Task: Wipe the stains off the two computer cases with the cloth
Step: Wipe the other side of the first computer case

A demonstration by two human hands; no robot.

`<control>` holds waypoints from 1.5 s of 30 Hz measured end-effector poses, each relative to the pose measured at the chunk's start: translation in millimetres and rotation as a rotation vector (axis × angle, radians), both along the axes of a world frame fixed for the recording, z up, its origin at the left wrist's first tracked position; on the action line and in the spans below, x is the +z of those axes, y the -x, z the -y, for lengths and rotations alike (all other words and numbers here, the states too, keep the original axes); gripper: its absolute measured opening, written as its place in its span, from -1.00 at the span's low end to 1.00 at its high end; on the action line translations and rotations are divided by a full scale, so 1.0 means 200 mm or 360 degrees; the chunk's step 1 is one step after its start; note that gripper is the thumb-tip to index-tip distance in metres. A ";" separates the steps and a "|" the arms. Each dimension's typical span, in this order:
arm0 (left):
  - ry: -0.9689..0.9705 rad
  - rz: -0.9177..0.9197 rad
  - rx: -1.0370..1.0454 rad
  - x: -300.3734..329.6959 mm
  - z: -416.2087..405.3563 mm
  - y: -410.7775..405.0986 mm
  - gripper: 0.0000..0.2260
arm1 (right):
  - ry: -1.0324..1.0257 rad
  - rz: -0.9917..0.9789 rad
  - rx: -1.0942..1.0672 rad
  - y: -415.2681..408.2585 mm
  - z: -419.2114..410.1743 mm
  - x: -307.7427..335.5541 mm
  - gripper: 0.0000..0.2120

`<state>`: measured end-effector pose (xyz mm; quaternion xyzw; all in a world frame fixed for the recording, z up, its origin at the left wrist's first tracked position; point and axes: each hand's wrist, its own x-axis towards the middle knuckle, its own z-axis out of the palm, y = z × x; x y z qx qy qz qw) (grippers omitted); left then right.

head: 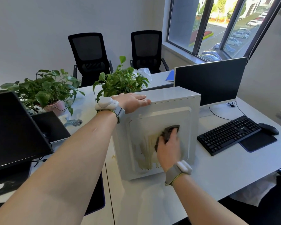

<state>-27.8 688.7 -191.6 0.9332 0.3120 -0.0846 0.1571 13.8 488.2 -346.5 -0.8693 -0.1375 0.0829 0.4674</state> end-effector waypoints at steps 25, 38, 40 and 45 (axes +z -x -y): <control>-0.0038 0.0003 -0.0001 -0.01 0.00 0.00 -0.33 | -0.0423 0.0283 -0.0267 -0.12 -0.08 0.18 -0.59; -0.0033 0.0015 -0.0008 -0.02 -0.01 0.01 -0.32 | -0.0346 0.0428 -0.0269 -0.29 0.10 0.15 -0.68; -0.0031 0.0020 -0.0014 -0.02 -0.01 0.00 -0.32 | -0.0320 0.0323 -0.0378 -0.32 0.13 0.08 -0.72; -0.0062 0.0003 -0.0026 -0.02 -0.01 -0.01 -0.34 | -0.0397 0.0067 -0.0314 -0.29 0.13 0.05 -0.72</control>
